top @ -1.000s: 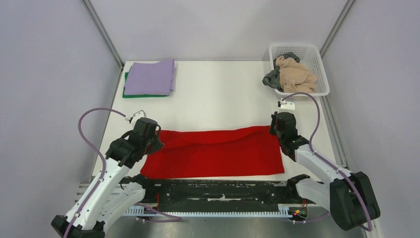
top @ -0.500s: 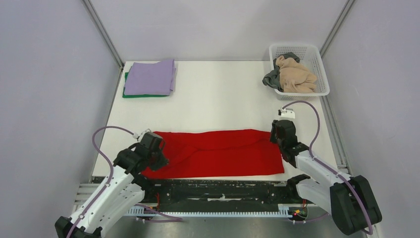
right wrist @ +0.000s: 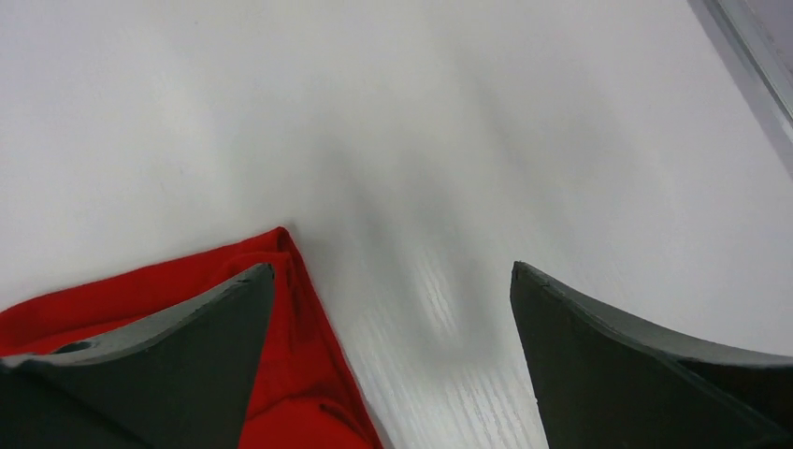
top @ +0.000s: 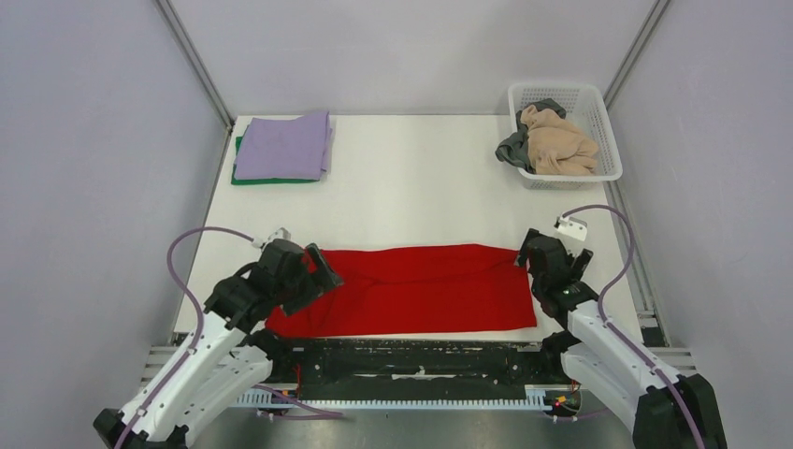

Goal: Fold and stack the t-shirts
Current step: Fold the other side of the tshirt into a rectangle

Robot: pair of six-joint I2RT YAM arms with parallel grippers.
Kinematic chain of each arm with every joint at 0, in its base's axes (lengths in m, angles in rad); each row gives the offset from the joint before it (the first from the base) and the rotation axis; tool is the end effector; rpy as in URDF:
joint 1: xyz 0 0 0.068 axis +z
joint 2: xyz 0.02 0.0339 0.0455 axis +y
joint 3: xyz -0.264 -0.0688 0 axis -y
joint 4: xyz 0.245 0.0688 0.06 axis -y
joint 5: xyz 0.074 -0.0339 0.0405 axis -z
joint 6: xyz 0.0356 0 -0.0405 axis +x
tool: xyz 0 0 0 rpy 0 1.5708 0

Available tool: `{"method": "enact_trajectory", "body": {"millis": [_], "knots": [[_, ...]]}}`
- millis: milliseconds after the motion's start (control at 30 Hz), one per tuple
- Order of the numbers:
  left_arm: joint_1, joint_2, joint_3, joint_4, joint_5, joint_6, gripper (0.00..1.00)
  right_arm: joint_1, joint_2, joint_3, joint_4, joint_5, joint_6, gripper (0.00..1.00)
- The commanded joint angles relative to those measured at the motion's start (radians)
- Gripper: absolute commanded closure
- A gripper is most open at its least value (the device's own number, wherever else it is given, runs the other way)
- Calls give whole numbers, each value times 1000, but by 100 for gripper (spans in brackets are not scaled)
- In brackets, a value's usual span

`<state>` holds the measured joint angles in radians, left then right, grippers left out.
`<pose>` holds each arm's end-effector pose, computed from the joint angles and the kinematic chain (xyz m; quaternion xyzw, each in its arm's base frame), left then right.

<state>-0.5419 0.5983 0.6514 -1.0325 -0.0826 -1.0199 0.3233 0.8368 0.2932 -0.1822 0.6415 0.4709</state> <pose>0.0909 -0.0513 0.2442 -0.2380 0.9258 -0.1769 0.2346 0.1590 0.0308 0.1661 0.1927 0.8537 -0.1147 0.4701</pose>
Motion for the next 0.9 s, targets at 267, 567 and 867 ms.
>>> {"method": "enact_trajectory", "body": {"millis": [267, 567, 867], "knots": [[-3, 501, 25, 470, -5, 185, 0, 3, -46, 30, 188, -406, -196, 2], [-20, 598, -52, 616, 150, 205, 0, 2, 66, 77, 251, -571, -211, 2], [-278, 541, -24, 612, 212, 253, 0, 3, 96, 82, 277, -638, -209, 2]]}}
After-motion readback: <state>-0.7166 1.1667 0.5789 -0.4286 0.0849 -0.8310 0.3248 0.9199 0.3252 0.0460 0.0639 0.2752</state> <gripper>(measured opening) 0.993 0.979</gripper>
